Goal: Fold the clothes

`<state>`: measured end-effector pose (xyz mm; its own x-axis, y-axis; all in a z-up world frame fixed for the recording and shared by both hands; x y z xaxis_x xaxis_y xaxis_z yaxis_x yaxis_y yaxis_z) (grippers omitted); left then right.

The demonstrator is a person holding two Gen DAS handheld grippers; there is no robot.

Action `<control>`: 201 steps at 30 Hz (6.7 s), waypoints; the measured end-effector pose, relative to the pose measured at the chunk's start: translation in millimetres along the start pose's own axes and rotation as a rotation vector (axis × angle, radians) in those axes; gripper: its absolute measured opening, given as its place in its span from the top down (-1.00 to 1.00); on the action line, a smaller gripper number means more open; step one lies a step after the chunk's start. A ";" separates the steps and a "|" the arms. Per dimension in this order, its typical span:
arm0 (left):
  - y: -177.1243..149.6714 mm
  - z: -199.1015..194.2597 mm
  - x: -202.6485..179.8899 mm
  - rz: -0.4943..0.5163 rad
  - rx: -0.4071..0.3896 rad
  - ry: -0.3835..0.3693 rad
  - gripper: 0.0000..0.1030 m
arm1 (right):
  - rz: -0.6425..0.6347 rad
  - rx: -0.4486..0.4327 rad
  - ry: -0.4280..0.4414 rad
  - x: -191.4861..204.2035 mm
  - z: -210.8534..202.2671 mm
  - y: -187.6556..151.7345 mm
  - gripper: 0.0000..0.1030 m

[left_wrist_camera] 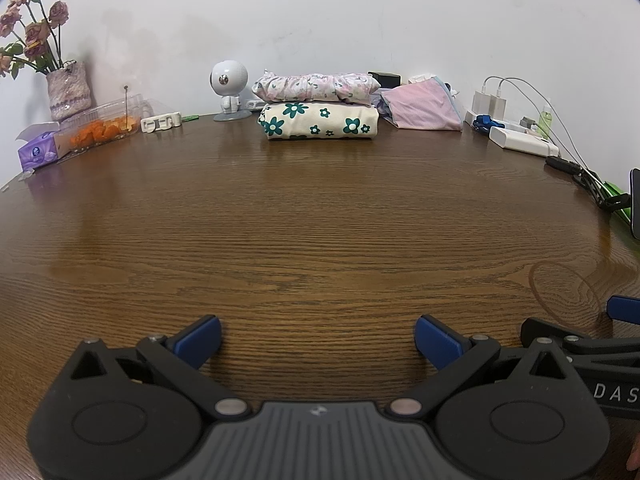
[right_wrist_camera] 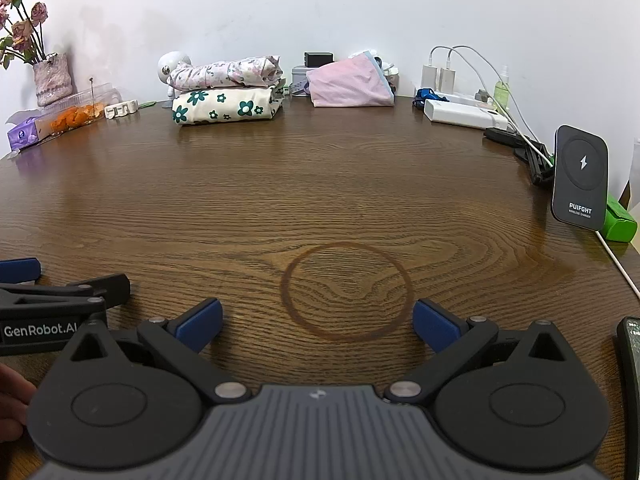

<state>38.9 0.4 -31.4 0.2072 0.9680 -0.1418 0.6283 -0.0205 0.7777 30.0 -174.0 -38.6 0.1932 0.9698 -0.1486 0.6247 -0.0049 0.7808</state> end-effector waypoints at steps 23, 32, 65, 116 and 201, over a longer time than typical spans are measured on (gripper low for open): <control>1.7 0.5 0.1 0.001 0.000 0.002 -1.00 | 0.005 0.001 -0.009 -0.6 1.2 1.8 -0.99; 0.7 0.6 0.3 0.001 -0.001 -0.003 -1.00 | 0.005 0.002 -0.007 -1.1 1.3 2.2 -0.99; 58.9 10.3 -7.4 -0.067 -0.064 -0.127 -0.93 | 0.051 0.028 0.060 -21.0 12.1 41.4 -0.99; 315.8 -165.2 -66.1 -0.116 -0.527 -0.859 0.83 | 0.085 -0.517 0.453 -131.0 -232.3 400.6 0.99; 69.5 -71.5 25.5 0.071 -0.050 -0.356 -0.12 | -0.046 0.056 0.241 -62.7 -33.1 83.8 0.08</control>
<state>34.2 41.6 62.8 0.5025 0.8165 -0.2843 0.5673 -0.0632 0.8211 45.2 -227.1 56.2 -0.0177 0.9994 -0.0286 0.6711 0.0331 0.7406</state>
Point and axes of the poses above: each gripper's, at about its wrist camera, not at the fingertips, and z roughly the way its jaws point, x to its left, y to its top, the point moved 5 cm from there along z, roughly the way its jaws point, and after that the axes turned 15 degrees about -y, right-handed, at the moved point
